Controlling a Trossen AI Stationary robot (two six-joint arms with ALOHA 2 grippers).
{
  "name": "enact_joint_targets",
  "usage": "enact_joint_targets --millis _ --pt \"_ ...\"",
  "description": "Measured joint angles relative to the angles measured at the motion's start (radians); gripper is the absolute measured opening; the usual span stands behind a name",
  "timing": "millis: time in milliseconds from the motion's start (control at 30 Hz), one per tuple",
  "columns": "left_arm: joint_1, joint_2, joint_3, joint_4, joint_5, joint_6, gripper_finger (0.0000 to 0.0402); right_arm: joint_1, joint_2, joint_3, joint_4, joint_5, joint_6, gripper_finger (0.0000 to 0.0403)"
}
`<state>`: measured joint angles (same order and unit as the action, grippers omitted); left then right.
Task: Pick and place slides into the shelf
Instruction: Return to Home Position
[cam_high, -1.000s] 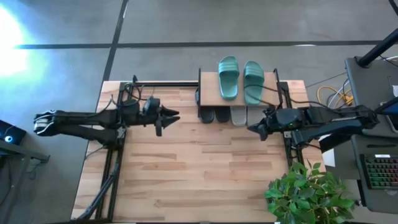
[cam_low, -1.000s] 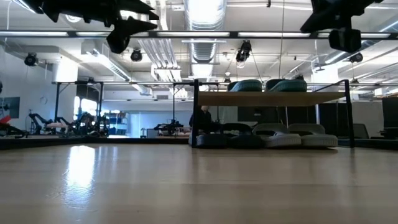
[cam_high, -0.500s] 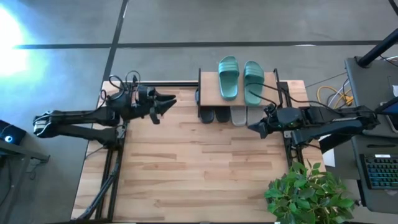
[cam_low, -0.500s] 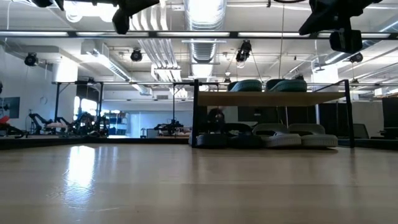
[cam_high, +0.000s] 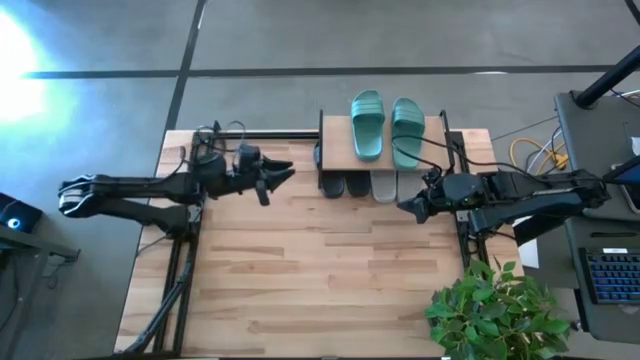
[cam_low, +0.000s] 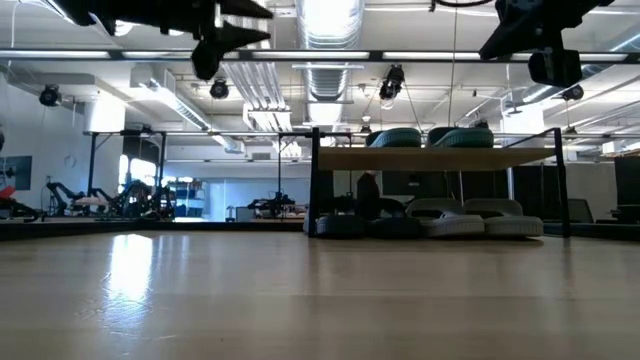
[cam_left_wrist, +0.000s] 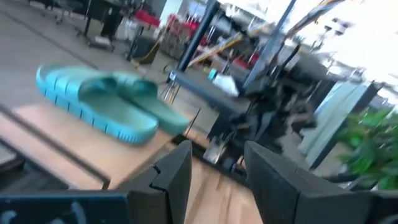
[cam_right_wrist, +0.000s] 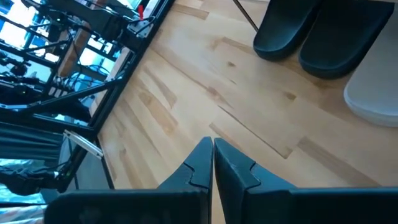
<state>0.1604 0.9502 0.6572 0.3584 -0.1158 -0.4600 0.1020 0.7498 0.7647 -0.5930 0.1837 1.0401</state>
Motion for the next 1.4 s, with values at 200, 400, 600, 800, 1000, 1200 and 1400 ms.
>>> enact_joint_targets --millis 200,400,600,800,1000,1200,1400 --pt "0.002 0.114 -0.016 0.003 0.000 -0.001 0.0134 0.000 -0.023 0.000 0.001 0.000 -0.001 0.0009" --pt "-0.011 0.137 -0.031 0.148 -0.003 -0.003 0.0134 0.000 -0.092 0.000 0.000 0.000 0.000 0.0009" --pt "-0.021 0.100 -0.059 0.313 -0.025 -0.004 0.0134 0.000 -0.204 -0.010 -0.058 0.000 0.003 0.0009" --pt "-0.050 -0.035 -0.272 0.663 -0.022 -0.003 0.0134 -0.003 -0.361 -0.125 -0.029 0.000 -0.001 0.0009" --pt "-0.058 -0.337 -0.342 0.102 -0.019 -0.004 0.0134 -0.031 -0.482 -0.224 0.003 0.000 0.000 0.0009" --pt "-0.057 -0.583 -0.323 -0.324 -0.021 -0.003 0.0134 -0.127 -0.591 -0.273 0.005 0.000 -0.001 0.0009" --pt "-0.053 -0.698 -0.327 -0.559 -0.021 -0.003 0.0134 -0.264 -0.711 -0.327 0.006 0.000 -0.001 0.0009"
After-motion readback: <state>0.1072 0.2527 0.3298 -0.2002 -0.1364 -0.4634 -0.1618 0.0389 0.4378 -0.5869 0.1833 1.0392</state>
